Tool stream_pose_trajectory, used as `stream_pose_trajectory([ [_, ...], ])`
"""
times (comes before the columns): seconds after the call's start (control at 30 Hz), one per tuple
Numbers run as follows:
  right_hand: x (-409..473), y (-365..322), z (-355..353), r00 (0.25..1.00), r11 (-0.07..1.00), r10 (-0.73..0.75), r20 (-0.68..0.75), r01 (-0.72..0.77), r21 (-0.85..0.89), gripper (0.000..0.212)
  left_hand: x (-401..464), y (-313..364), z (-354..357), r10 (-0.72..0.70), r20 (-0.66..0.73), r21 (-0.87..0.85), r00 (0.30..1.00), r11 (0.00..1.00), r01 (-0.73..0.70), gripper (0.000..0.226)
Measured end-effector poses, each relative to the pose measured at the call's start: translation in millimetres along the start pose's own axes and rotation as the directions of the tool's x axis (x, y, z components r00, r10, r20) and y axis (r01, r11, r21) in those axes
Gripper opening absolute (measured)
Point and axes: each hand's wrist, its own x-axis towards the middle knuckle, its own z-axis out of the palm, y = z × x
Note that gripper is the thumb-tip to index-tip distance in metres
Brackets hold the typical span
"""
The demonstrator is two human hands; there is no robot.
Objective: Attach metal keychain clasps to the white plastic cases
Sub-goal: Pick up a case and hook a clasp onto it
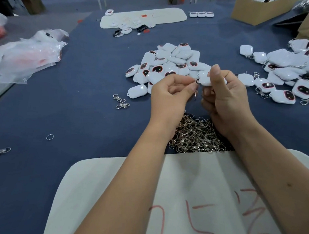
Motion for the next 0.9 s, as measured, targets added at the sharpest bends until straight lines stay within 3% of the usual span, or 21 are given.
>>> stream_pose_trajectory([
  [0.1,-1.3,-0.6,0.4,1.000,1.000,0.019,0.023,-0.019,0.014,0.029,1.0,0.6,-1.1,-0.032,-0.038,-0.088,0.999,0.996,0.028,0.012],
  [0.17,-1.8,-1.2,-0.2,0.999,0.999,0.032,0.041,-0.033,0.020,0.020,1.4,0.9,-2.4,-0.009,-0.054,-0.060,0.998,0.998,0.005,0.015],
  [0.23,-2.5,-1.3,-0.9,0.998,0.999,0.035,0.050,-0.036,0.024,0.013,3.0,0.6,-4.6,0.063,-0.062,0.042,0.996,0.997,-0.060,0.018],
  [0.3,-2.7,-0.8,-1.5,0.999,0.999,0.027,0.047,-0.029,0.028,0.019,3.6,-0.4,-6.8,0.159,-0.044,0.194,0.986,0.970,-0.148,0.020],
  [0.43,-2.4,1.7,-3.1,0.998,0.998,-0.035,0.043,0.037,-0.055,0.024,3.7,-5.3,-11.6,0.311,0.081,0.444,0.947,0.839,-0.313,0.020],
  [0.53,-2.3,5.6,-3.7,0.996,0.977,-0.074,0.048,0.083,-0.198,0.021,4.9,-8.4,-17.3,0.315,0.220,0.578,0.923,0.720,-0.383,0.018],
  [0.6,-2.2,6.1,-3.0,0.996,0.978,-0.065,0.055,0.074,-0.196,0.018,5.0,-7.9,-18.5,0.308,0.236,0.601,0.922,0.699,-0.387,0.019],
  [0.67,-1.9,3.9,-2.1,0.998,0.993,-0.033,0.055,0.039,-0.110,0.014,4.5,-6.6,-14.6,0.290,0.157,0.513,0.944,0.792,-0.329,0.017],
  [0.77,-0.1,0.4,-1.9,0.999,1.000,-0.002,0.036,0.002,-0.010,0.009,3.8,-4.1,-6.0,0.152,-0.004,0.233,0.988,0.961,-0.146,0.010],
  [0.9,0.3,-0.1,-3.3,0.998,0.998,0.006,0.059,-0.009,0.055,0.011,1.1,-3.0,-1.3,-0.010,0.013,-0.030,1.000,0.999,0.010,0.015],
])
